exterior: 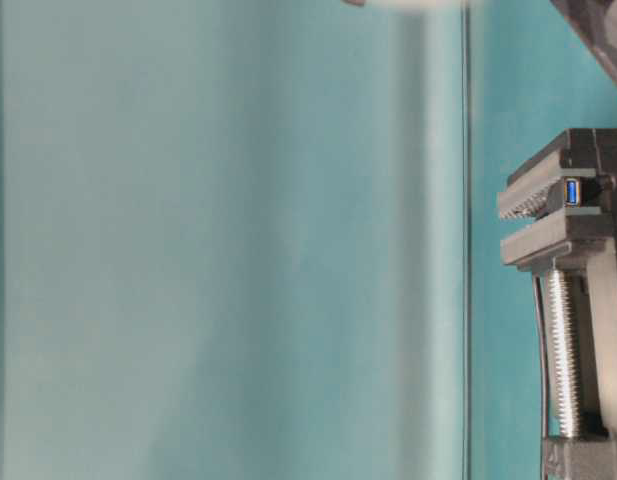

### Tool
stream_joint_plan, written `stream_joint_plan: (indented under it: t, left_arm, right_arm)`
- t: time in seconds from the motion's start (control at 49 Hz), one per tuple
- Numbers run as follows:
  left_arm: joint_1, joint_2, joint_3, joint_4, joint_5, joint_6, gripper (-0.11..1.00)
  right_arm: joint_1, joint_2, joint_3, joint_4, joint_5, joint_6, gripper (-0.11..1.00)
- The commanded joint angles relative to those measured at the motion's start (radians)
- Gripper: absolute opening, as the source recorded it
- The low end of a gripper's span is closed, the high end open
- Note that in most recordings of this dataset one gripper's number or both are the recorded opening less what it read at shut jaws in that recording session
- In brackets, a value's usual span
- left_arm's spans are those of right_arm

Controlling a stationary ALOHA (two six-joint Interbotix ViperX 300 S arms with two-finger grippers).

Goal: Insert the USB cable into the fixed female connector.
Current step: 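Hold the black USB plug in the right gripper and raise it, then move the right gripper toward the vise, aligning plug with blue port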

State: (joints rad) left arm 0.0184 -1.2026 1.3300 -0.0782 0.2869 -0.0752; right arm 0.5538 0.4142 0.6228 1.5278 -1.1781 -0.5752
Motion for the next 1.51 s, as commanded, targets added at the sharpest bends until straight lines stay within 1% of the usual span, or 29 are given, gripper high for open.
stream_joint_plan:
  t: [0.0,0.02,0.082,0.143,0.265,0.327,0.347,0.531,0.653,0.776,0.918,1.02,1.245,1.49]
  left_arm:
    - [-0.003,0.008,-0.012,-0.002,-0.009,-0.012,0.96]
    - [-0.003,0.008,-0.012,-0.002,-0.009,-0.012,0.96]
    - [-0.003,0.008,-0.012,-0.002,-0.009,-0.012,0.96]
    - [-0.002,0.008,-0.012,-0.002,-0.009,-0.012,0.96]
    - [-0.003,0.008,-0.002,-0.002,-0.009,-0.012,0.96]
    - [-0.002,0.009,0.003,-0.002,-0.017,-0.012,0.96]
    - [-0.003,0.008,0.006,-0.002,-0.018,-0.011,0.96]
    - [0.0,0.011,0.018,-0.002,-0.035,-0.011,0.96]
    - [0.0,0.014,0.018,-0.002,-0.035,-0.011,0.96]
    - [0.0,0.015,0.018,-0.002,-0.035,-0.011,0.96]
    - [0.0,0.018,0.02,-0.002,-0.037,-0.009,0.96]
    - [0.0,0.018,0.021,-0.002,-0.038,-0.011,0.96]
    - [0.0,0.018,0.037,-0.002,-0.058,-0.011,0.96]
    - [-0.003,0.018,0.043,-0.002,-0.066,-0.011,0.96]
  right_arm:
    - [0.002,-0.009,-0.041,0.058,-0.044,-0.002,0.22]
    - [0.002,-0.006,-0.052,0.081,-0.06,-0.003,0.22]
    - [0.002,0.002,-0.077,0.127,-0.095,-0.006,0.22]
    - [0.002,0.011,-0.104,0.164,-0.133,-0.009,0.22]
    - [0.002,0.043,-0.161,0.221,-0.196,-0.009,0.22]
    - [0.002,0.063,-0.193,0.25,-0.207,-0.009,0.22]
    - [0.002,0.071,-0.209,0.268,-0.209,-0.009,0.22]
    - [0.0,0.107,-0.288,0.374,-0.222,-0.011,0.22]
    - [0.002,0.123,-0.334,0.417,-0.275,-0.011,0.22]
    - [0.002,0.144,-0.38,0.428,-0.333,-0.012,0.22]
    - [-0.002,0.169,-0.413,0.431,-0.35,-0.02,0.22]
    - [-0.003,0.184,-0.433,0.431,-0.35,-0.038,0.22]
    - [-0.031,0.195,-0.469,0.431,-0.351,-0.103,0.22]
    - [-0.06,0.195,-0.497,0.431,-0.354,-0.135,0.22]
